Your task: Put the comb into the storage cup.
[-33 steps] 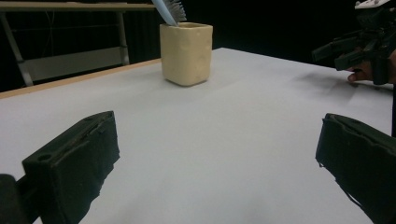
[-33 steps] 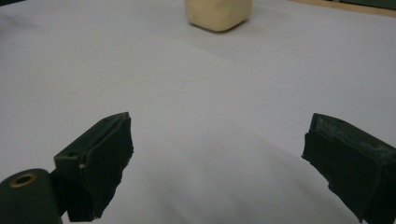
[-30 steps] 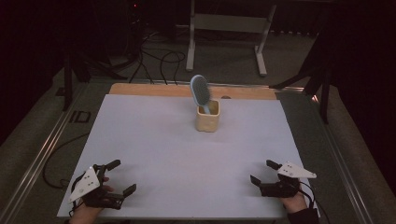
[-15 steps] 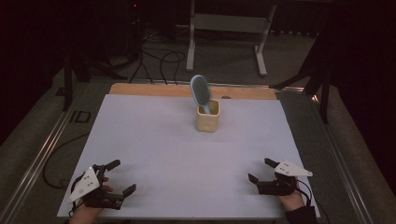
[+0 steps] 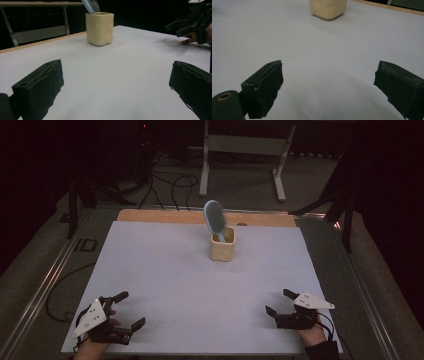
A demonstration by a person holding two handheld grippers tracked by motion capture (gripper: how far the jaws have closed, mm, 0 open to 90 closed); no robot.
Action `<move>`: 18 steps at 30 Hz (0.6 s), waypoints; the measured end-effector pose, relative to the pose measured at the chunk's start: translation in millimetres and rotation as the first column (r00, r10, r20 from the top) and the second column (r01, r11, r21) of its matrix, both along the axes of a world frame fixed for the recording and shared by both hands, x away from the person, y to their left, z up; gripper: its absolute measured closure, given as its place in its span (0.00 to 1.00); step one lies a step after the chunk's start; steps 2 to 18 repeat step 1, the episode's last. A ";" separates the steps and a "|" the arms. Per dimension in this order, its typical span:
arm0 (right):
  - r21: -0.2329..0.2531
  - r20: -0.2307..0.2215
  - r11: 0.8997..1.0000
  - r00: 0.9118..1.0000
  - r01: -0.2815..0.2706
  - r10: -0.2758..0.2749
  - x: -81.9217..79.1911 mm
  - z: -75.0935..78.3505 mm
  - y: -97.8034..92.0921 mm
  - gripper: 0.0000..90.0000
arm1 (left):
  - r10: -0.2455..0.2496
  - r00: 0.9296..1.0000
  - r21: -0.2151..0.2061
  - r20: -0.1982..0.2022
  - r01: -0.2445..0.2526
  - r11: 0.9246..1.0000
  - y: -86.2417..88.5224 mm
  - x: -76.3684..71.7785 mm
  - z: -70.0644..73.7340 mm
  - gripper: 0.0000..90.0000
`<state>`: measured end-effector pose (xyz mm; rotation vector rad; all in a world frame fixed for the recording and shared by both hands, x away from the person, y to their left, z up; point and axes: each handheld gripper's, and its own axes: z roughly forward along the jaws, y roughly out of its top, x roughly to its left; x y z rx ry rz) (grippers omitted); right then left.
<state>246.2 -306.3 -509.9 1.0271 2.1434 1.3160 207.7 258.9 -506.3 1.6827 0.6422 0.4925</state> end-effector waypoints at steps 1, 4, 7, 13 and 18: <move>-0.002 0.002 1.000 1.000 -0.003 0.003 -0.1 0.3 0.1 0.09 | 0.000 1.000 0.000 0.001 0.000 1.000 0.0 -0.1 0.0 0.00; -0.002 0.002 1.000 1.000 -0.003 0.003 -0.1 0.3 0.1 0.09 | 0.000 1.000 0.000 0.001 0.000 1.000 0.0 -0.1 0.0 0.00; -0.002 0.002 1.000 1.000 -0.003 0.003 -0.1 0.3 0.1 0.09 | 0.000 1.000 0.000 0.001 0.000 1.000 0.0 -0.1 0.0 0.00; -0.002 0.002 1.000 1.000 -0.003 0.003 -0.1 0.3 0.1 0.09 | 0.000 1.000 0.000 0.001 0.000 1.000 0.0 -0.1 0.0 0.00; -0.002 0.002 1.000 1.000 -0.003 0.003 -0.1 0.3 0.1 0.09 | 0.000 1.000 0.000 0.001 0.000 1.000 0.0 -0.1 0.0 0.00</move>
